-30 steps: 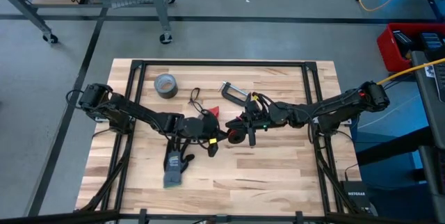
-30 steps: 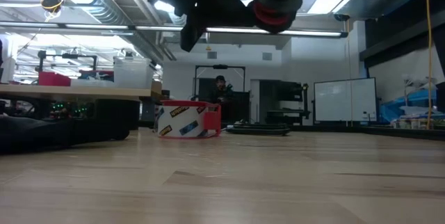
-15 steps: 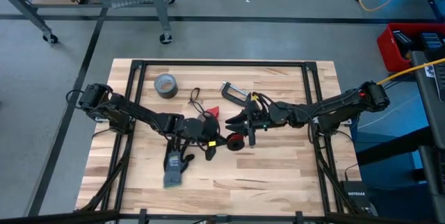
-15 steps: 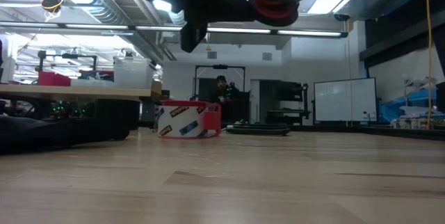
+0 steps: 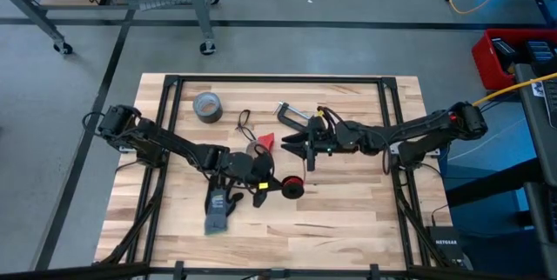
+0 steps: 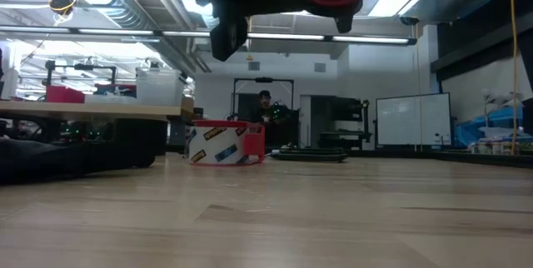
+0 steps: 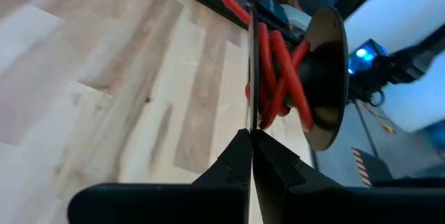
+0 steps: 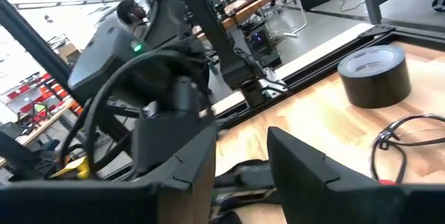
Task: Coil cords
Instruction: Coil the red wire onto the spool
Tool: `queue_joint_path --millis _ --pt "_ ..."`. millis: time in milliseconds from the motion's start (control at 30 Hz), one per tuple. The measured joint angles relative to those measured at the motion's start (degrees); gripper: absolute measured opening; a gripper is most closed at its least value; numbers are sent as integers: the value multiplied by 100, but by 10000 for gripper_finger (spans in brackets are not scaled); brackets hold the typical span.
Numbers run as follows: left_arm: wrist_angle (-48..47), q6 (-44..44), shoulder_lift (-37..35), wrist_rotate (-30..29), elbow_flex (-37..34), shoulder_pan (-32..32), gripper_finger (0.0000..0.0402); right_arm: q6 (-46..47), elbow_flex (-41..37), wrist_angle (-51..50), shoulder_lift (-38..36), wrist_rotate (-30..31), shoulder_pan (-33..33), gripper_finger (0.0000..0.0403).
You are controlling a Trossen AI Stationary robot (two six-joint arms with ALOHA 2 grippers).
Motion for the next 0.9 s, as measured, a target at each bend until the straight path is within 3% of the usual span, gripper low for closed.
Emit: queue_joint_path --millis 233,500,667,900 --pt "-12 -59 0 485 0 -2 0 -2 0 -2 0 -719 -492 134" --pt "-12 -15 0 483 0 18 0 13 4 -423 -1 -2219 -1045 134" --pt "-17 174 0 138 0 84 0 24 7 -1413 -2 -2968 -856 134" --pt "-63 332 0 -152 0 327 0 98 4 -2390 0 -2917 -108 134"
